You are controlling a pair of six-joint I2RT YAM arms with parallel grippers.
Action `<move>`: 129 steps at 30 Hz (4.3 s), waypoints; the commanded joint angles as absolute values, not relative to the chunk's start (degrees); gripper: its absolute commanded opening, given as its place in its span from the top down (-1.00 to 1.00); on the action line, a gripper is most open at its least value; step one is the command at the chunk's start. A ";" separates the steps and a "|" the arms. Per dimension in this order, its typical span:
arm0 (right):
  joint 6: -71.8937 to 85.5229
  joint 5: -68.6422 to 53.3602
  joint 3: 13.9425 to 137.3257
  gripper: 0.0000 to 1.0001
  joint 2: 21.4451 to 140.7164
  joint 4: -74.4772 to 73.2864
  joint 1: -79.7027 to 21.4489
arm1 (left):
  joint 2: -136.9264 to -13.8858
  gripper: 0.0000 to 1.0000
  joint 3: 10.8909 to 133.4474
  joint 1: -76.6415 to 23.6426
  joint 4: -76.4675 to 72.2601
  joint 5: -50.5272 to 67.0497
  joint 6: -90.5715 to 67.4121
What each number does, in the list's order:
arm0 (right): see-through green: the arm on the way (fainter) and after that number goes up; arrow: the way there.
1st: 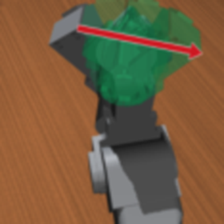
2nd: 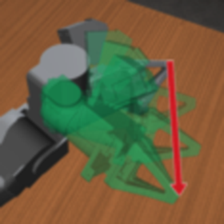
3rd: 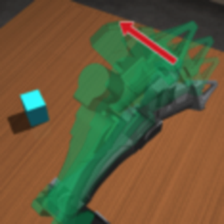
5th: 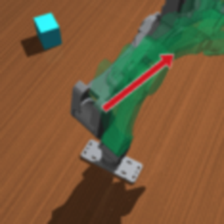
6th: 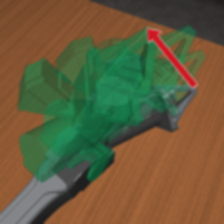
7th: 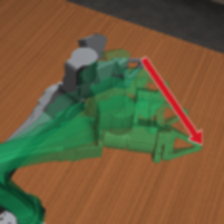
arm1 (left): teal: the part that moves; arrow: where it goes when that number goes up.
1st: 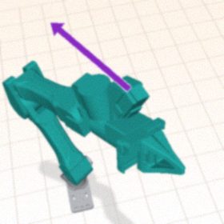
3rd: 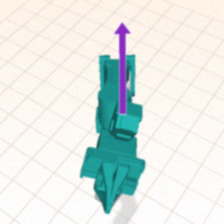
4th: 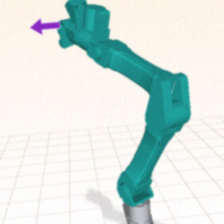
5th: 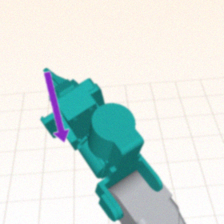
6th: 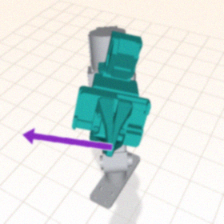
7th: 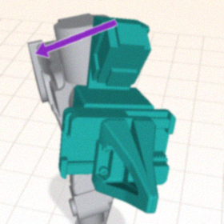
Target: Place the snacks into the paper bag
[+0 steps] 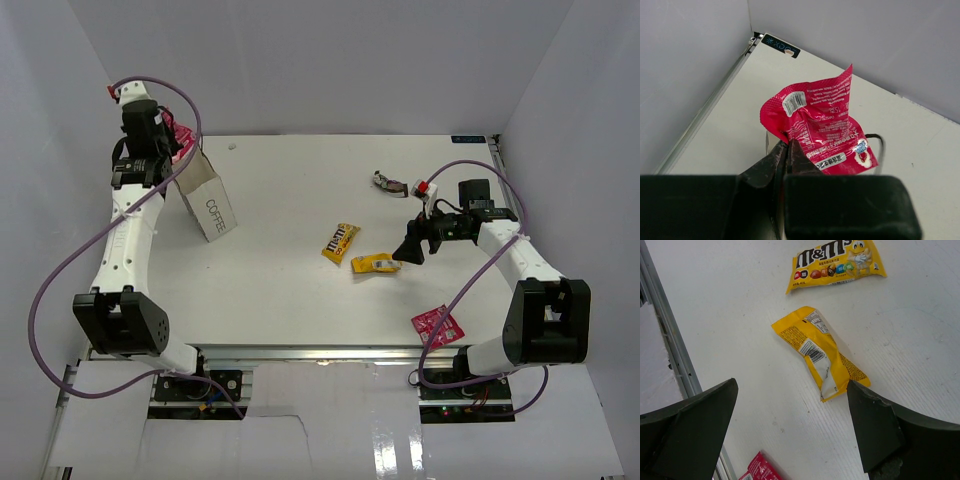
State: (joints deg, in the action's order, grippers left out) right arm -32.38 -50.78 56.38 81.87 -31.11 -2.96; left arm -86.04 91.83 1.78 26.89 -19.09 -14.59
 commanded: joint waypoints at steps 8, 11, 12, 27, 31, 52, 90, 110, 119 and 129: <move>-32.96 -52.03 56.25 -0.90 81.56 -29.80 -2.64 | -83.50 1.00 87.02 1.84 25.58 -20.57 -13.27; -32.96 -52.03 56.34 -0.90 81.74 -29.88 -2.64 | -82.62 1.00 84.64 1.85 25.31 -20.21 -13.27; -33.05 -52.12 56.42 -0.90 81.83 -29.88 -2.64 | -82.44 1.00 84.20 1.85 25.31 -20.04 -13.45; -32.96 -52.29 56.42 -0.90 82.18 -29.97 -2.64 | -82.62 -0.25 84.20 1.85 25.84 -16.17 -15.29; -32.78 -53.35 57.74 -0.84 84.36 -31.37 -2.99 | -82.27 -0.39 86.65 1.84 26.19 -11.97 -16.08; -82.00 -35.95 73.30 -0.92 104.66 -40.52 -15.29 | -60.57 -0.78 76.91 1.76 17.14 27.50 -28.98; -25.34 -61.27 96.24 0.85 104.42 -22.35 -31.90 | -51.85 -0.72 63.92 1.85 16.09 29.43 -55.26; 7.65 -43.07 100.11 0.85 104.86 -3.69 -39.37 | -63.11 -0.59 56.34 -14.77 5.98 22.41 -62.67; 6.77 -48.86 97.21 0.85 102.83 -2.55 -38.50 | -62.14 -0.55 58.70 -14.77 10.53 17.58 -56.71; 7.91 -54.22 93.78 0.85 101.08 -0.71 -36.21 | -62.22 -0.59 60.64 -14.77 13.54 15.12 -51.50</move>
State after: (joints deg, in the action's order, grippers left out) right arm 6.31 -49.54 94.54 104.33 -4.10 -36.69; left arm -63.26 58.37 -14.81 12.97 16.93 -54.06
